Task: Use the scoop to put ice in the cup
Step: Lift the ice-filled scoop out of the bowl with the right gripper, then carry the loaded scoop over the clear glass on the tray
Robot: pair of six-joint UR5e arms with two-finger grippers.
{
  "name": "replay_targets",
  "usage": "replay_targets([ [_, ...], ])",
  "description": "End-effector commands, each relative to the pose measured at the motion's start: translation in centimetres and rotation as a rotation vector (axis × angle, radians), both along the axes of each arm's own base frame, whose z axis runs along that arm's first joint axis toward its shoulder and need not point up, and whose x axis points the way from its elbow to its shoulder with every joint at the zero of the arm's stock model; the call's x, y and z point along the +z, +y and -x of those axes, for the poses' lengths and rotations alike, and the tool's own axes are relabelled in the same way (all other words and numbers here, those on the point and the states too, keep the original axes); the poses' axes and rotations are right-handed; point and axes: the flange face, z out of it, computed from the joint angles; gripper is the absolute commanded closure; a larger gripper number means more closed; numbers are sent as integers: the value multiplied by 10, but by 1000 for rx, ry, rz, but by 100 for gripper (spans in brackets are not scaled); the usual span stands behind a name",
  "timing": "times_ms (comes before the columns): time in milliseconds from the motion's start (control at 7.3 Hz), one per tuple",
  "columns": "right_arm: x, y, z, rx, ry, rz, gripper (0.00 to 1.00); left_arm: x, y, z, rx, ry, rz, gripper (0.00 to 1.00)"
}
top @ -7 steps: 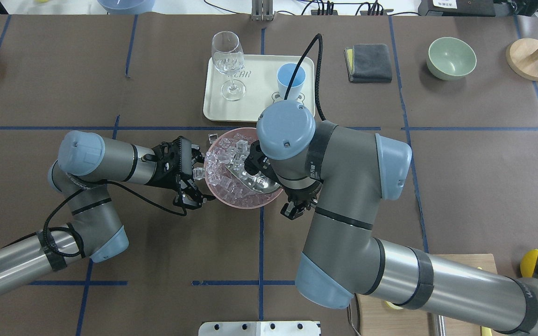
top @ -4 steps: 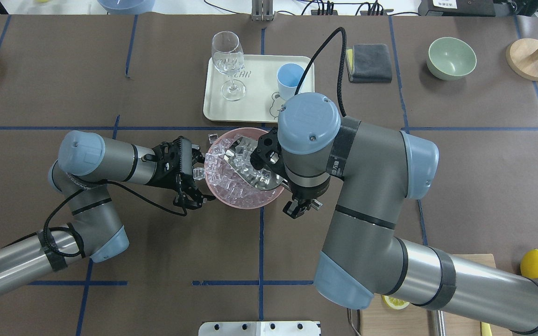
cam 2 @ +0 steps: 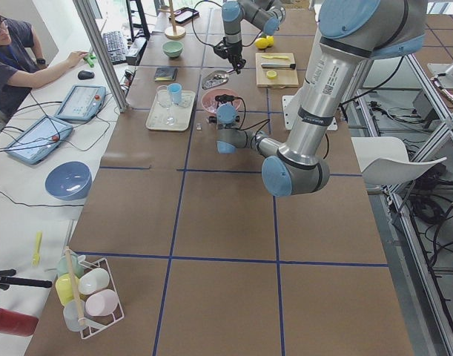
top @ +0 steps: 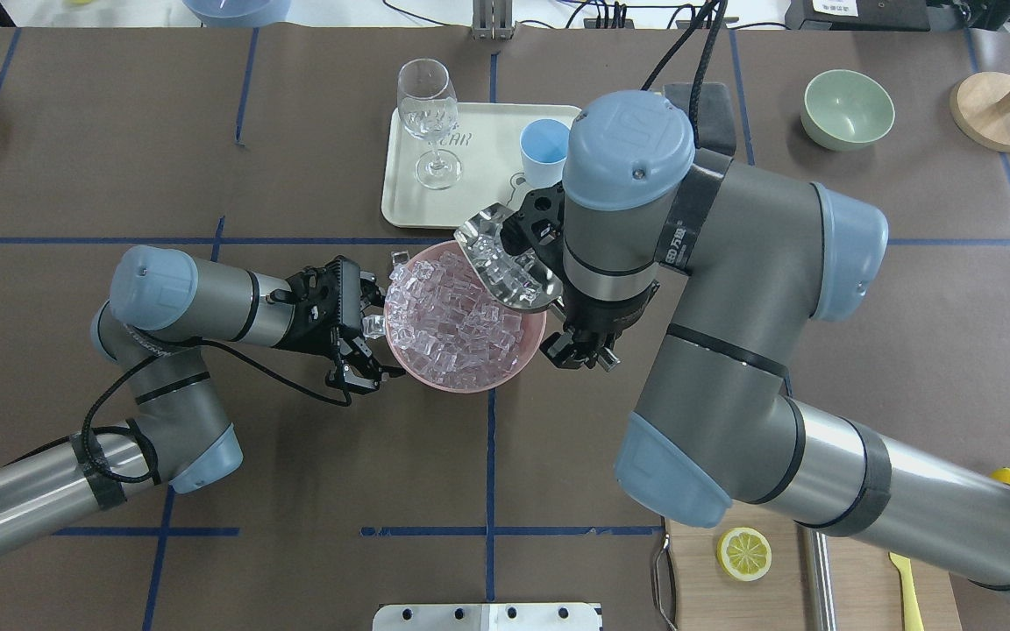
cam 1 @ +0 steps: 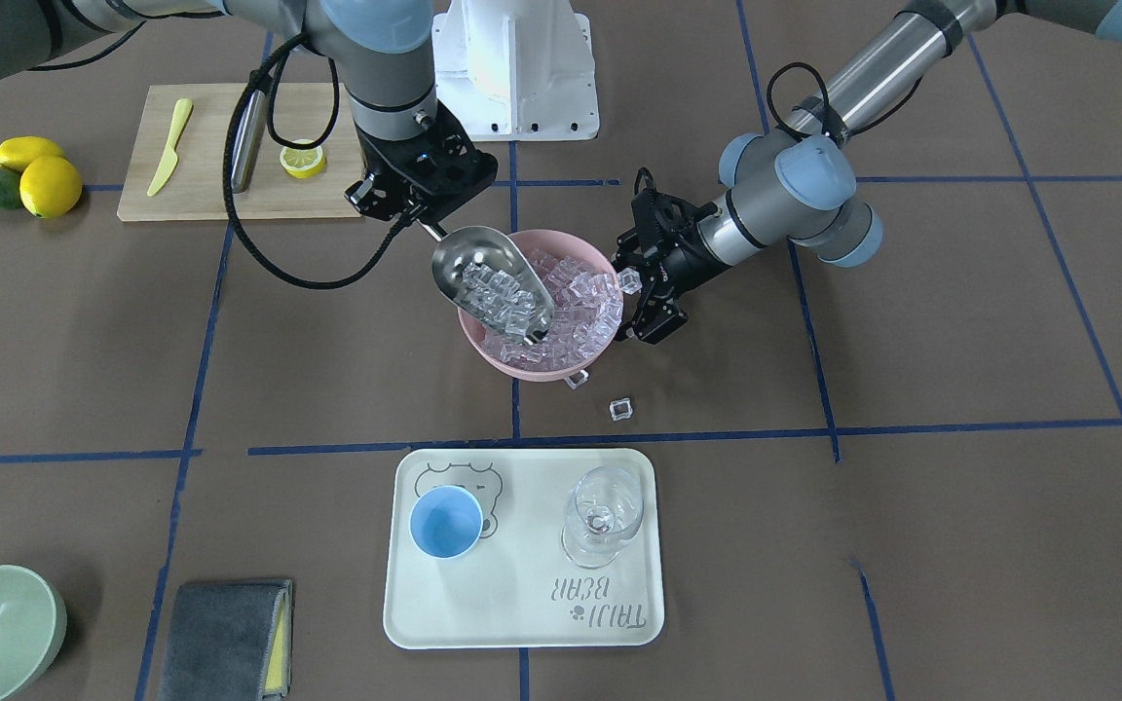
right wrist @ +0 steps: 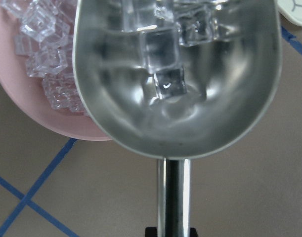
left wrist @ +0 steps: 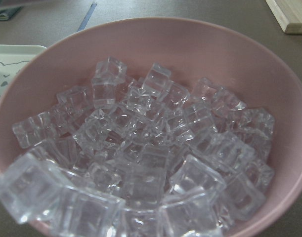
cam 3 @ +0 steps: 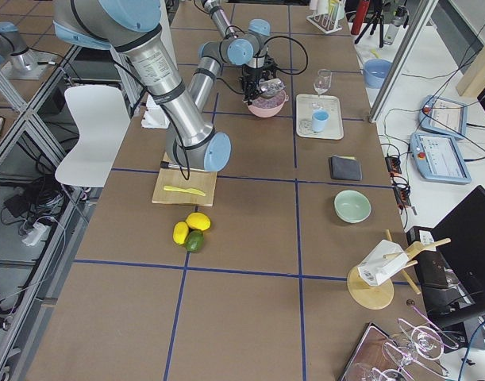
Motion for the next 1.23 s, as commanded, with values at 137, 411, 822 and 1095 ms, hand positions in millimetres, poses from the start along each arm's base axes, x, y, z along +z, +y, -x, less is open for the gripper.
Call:
replay_targets([
  [137, -12, -42, -38, 161, 38, 159, 100, -2, 0, 0, -2, 2, 0, 0],
  [411, -24, -90, -20, 201, 101, 215, 100, -3, 0, -1, 0, 4, -1, 0],
  [822, -27, -133, -7, 208, 159, 229, 100, -2, -1, 0, -2, 2, 0, 0],
  [1095, -36, -149, 0, 98, 275, 155, 100, -2, -1, 0, -2, 2, 0, 0],
])
